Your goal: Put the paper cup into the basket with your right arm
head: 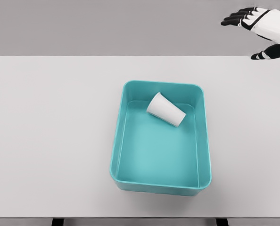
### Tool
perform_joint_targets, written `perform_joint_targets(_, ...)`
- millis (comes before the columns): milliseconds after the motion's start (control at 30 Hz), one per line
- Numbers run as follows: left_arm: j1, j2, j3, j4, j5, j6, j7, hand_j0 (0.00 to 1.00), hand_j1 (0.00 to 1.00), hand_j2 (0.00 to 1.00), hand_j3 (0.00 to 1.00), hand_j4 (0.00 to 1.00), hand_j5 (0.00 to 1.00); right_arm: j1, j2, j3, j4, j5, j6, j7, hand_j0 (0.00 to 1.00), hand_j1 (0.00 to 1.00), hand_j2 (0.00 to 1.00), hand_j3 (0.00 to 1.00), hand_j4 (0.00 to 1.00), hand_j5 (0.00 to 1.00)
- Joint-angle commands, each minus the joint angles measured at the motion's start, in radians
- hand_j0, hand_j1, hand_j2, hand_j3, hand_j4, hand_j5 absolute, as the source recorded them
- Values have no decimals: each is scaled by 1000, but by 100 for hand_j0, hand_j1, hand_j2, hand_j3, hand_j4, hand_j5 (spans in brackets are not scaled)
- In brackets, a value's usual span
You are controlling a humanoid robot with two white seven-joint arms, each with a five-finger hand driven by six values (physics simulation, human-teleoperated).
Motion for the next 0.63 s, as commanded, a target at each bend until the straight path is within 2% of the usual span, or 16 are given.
perform_joint_targets(0,0,0,0,0,-1,0,0,100,100,100,100,100,100,0,-16,30,-1,169,1,0,100,100,100,100,100,100)
perform_joint_targets(100,0,0,0,0,-1,0,0,100,100,100,100,100,100,0,-10,127,-9,171,1,2,100,100,100,100,100,100)
perform_joint_targets(600,5,0,0,3,2,0,0,100,100,100,100,100,100,12,-28,185,-6,172,1,6,100,100,100,100,100,100)
